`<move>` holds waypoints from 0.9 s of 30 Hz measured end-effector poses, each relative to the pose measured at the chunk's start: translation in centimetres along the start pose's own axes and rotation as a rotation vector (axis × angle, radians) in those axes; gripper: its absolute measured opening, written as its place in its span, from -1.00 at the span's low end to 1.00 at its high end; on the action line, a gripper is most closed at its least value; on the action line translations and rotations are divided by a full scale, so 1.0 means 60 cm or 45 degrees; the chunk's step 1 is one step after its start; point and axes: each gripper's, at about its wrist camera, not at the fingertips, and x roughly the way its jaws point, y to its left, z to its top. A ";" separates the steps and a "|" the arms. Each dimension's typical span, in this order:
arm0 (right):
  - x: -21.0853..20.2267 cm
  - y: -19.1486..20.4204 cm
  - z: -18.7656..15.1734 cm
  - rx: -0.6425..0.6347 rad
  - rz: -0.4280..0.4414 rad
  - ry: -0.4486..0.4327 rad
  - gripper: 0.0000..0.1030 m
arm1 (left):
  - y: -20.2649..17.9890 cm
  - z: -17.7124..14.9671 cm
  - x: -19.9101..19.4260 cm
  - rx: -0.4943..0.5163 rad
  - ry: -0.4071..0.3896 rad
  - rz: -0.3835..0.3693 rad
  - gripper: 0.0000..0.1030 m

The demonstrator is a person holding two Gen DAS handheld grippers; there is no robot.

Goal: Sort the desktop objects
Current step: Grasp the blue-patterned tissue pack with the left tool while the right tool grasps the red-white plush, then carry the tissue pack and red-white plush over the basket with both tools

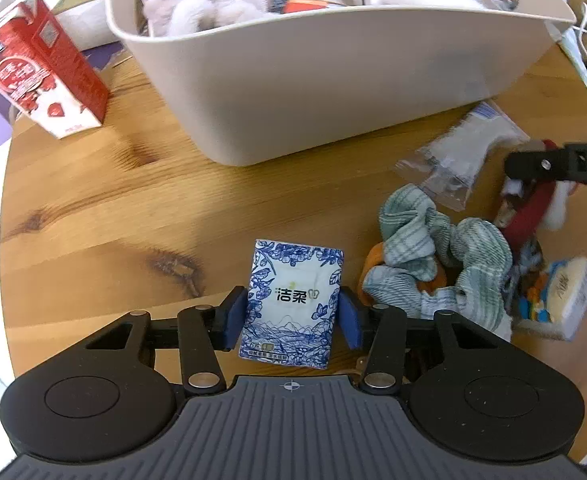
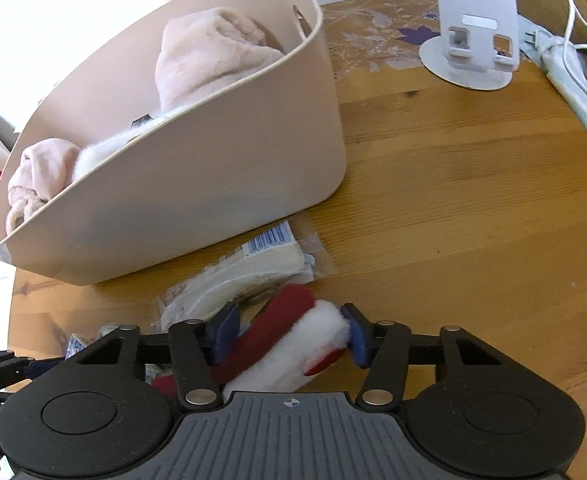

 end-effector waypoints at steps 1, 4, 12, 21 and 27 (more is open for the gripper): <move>0.000 0.001 0.000 0.003 0.000 0.002 -0.03 | 0.004 -0.001 -0.001 0.007 -0.006 0.008 -0.04; -0.009 -0.010 -0.005 0.005 0.004 -0.005 -0.12 | 0.013 -0.005 -0.005 -0.009 -0.009 0.031 -0.06; -0.048 -0.019 -0.023 0.001 0.039 -0.059 -0.23 | 0.035 -0.018 -0.021 0.015 -0.015 0.046 -0.06; -0.089 -0.014 -0.035 -0.082 0.074 -0.142 -0.29 | 0.017 -0.053 -0.036 0.025 -0.061 0.051 -0.06; -0.120 -0.020 -0.043 -0.054 0.107 -0.178 -0.29 | 0.020 -0.050 -0.073 0.043 -0.153 0.050 -0.06</move>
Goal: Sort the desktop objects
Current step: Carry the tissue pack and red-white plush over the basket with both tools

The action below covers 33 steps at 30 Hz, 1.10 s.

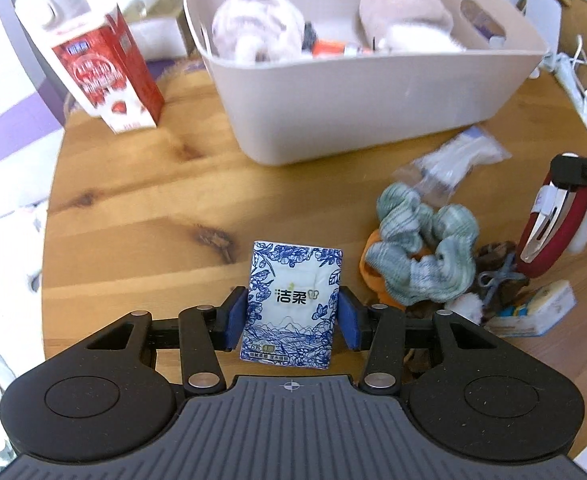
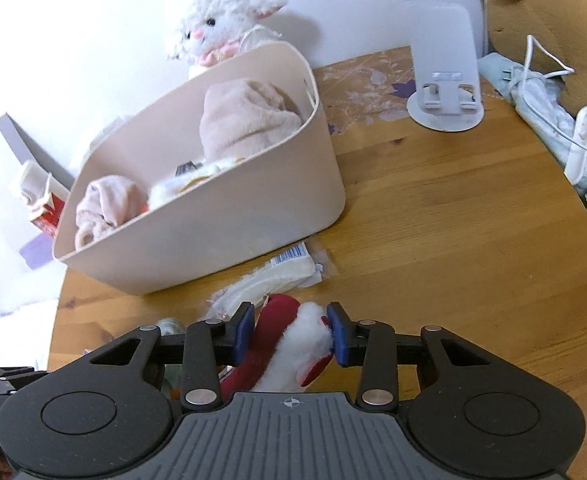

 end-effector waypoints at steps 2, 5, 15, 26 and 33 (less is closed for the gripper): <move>-0.010 -0.004 0.000 0.003 0.005 -0.012 -0.29 | 0.002 0.002 -0.009 0.043 -0.032 -0.006 -0.06; -0.027 -0.009 0.003 0.009 0.014 -0.033 -0.29 | 0.008 0.006 -0.022 0.074 -0.067 -0.024 -0.06; -0.096 -0.005 0.029 -0.070 0.020 -0.146 -0.29 | 0.007 0.030 -0.069 0.137 -0.202 -0.019 -0.06; -0.138 0.012 0.088 -0.100 0.057 -0.298 -0.29 | 0.007 0.081 -0.111 0.245 -0.347 0.025 -0.06; -0.132 0.022 0.126 -0.090 0.079 -0.352 -0.29 | 0.017 0.132 -0.127 0.180 -0.392 -0.026 -0.06</move>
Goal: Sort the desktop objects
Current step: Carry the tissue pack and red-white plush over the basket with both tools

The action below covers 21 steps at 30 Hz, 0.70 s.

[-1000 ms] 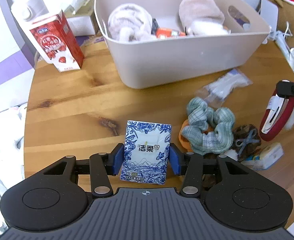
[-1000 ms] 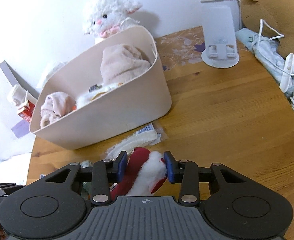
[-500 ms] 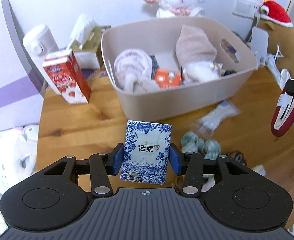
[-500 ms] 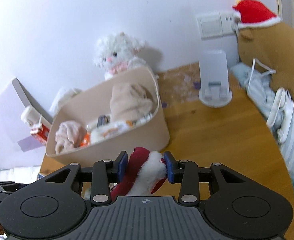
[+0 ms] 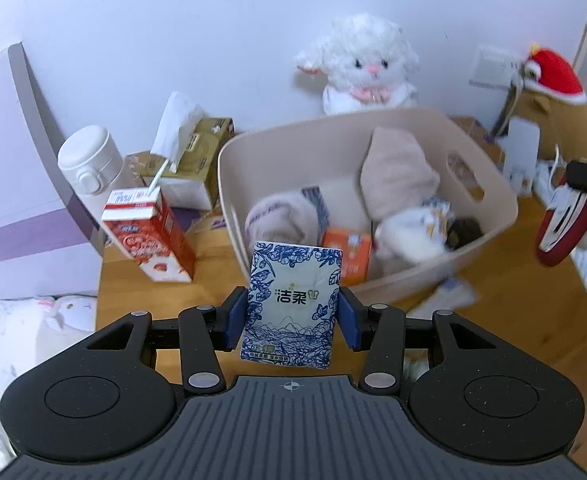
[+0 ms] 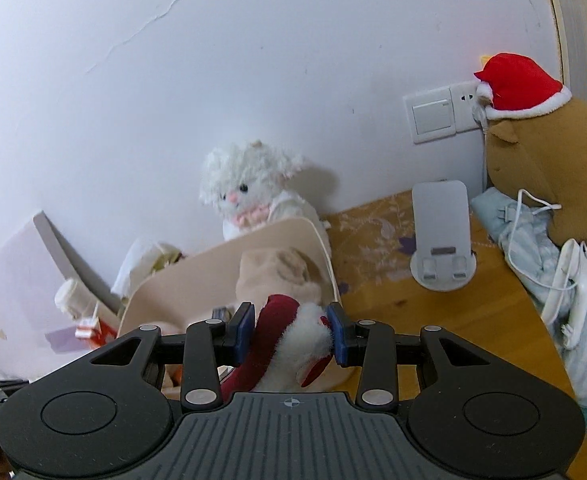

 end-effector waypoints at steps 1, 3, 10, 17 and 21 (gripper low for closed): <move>0.005 0.001 0.005 0.011 0.003 -0.009 -0.29 | 0.000 0.006 0.001 0.002 -0.013 -0.002 -0.06; 0.015 0.004 0.011 0.028 0.012 -0.023 -0.29 | -0.003 0.020 0.004 0.001 -0.033 -0.004 -0.06; 0.057 0.002 0.036 0.100 0.019 -0.051 -0.29 | -0.018 0.060 0.030 0.048 -0.057 -0.004 -0.06; 0.101 0.011 0.058 0.037 -0.004 -0.054 -0.29 | -0.036 0.093 0.057 0.093 -0.077 0.009 -0.06; 0.128 0.014 0.061 -0.005 -0.009 -0.020 -0.29 | -0.043 0.101 0.084 0.093 -0.046 0.029 -0.06</move>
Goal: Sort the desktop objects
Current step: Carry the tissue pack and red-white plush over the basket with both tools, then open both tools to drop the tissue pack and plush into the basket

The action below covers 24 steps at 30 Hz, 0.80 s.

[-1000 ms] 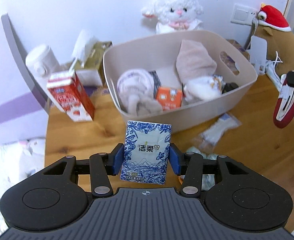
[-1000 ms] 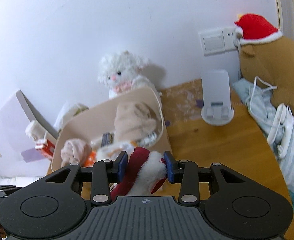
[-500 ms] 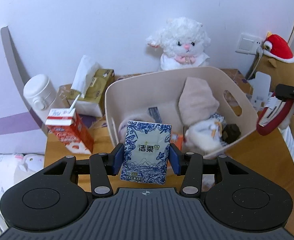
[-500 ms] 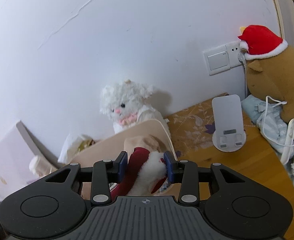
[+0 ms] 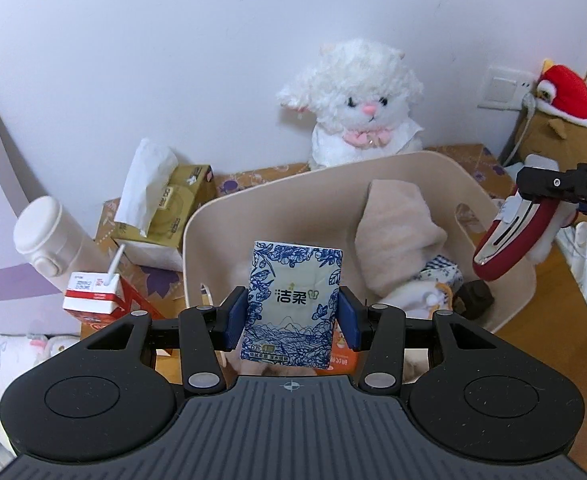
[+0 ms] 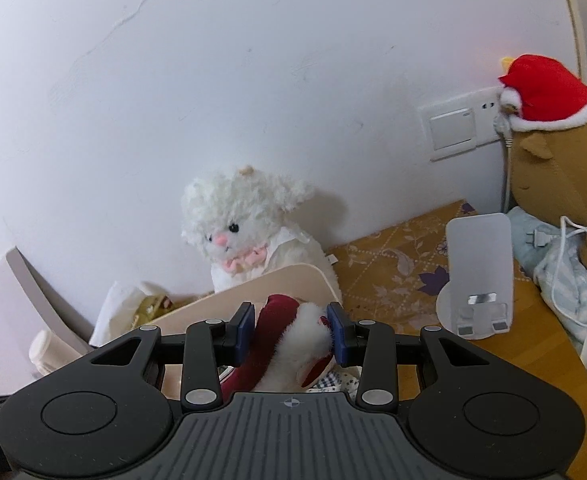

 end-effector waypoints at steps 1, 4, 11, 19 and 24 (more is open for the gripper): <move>0.006 0.000 -0.001 -0.010 0.000 0.011 -0.29 | -0.003 0.001 0.008 0.001 0.012 0.007 -0.06; 0.025 -0.001 -0.004 -0.028 -0.006 0.037 -0.29 | -0.014 -0.001 0.030 0.017 0.045 0.015 -0.06; 0.059 -0.002 -0.013 -0.050 -0.015 0.084 -0.29 | -0.033 -0.012 0.073 0.048 0.121 0.036 -0.06; 0.090 -0.001 -0.033 -0.065 0.030 0.213 -0.25 | -0.042 -0.017 0.080 0.063 0.154 0.044 -0.02; 0.086 0.000 -0.045 -0.095 0.048 0.232 0.10 | -0.040 -0.019 0.063 0.069 0.113 0.074 0.28</move>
